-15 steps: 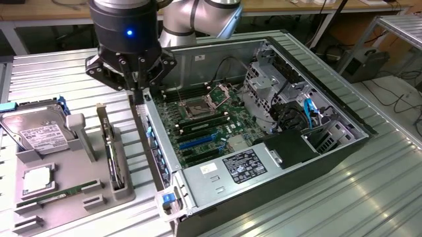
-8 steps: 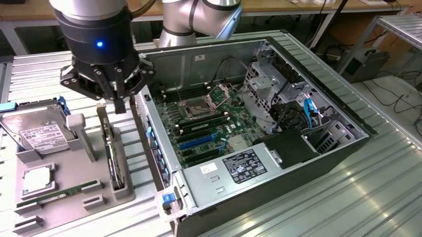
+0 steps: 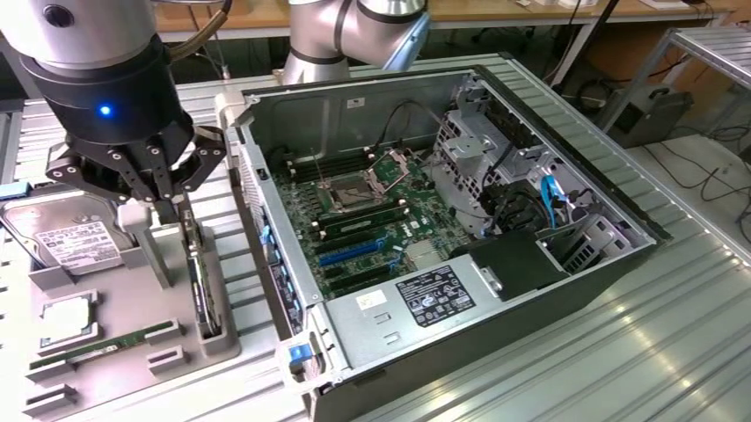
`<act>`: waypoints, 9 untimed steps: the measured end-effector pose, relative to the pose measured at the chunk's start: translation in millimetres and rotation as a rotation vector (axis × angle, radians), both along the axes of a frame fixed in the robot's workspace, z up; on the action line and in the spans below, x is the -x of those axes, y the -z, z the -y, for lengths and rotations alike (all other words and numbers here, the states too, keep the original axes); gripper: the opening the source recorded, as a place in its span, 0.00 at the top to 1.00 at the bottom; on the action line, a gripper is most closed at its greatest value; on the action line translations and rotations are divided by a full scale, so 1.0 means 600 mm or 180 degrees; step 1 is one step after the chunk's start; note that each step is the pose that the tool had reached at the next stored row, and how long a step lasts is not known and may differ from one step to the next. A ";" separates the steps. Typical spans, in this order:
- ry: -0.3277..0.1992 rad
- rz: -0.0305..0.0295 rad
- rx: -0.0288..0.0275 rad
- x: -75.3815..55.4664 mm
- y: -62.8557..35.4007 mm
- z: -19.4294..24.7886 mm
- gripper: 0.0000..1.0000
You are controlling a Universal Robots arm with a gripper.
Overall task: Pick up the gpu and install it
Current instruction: 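Reach for the gpu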
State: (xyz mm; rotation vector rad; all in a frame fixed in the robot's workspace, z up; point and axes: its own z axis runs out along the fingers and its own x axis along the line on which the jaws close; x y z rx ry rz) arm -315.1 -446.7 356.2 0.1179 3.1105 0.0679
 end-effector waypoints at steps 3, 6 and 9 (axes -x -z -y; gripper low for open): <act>0.0000 -0.0001 0.0000 0.000 0.000 0.0000 0.89; 0.0000 -0.0001 0.0001 0.000 0.000 0.0000 0.89; 0.0000 -0.0001 0.0000 0.000 0.000 0.0000 0.89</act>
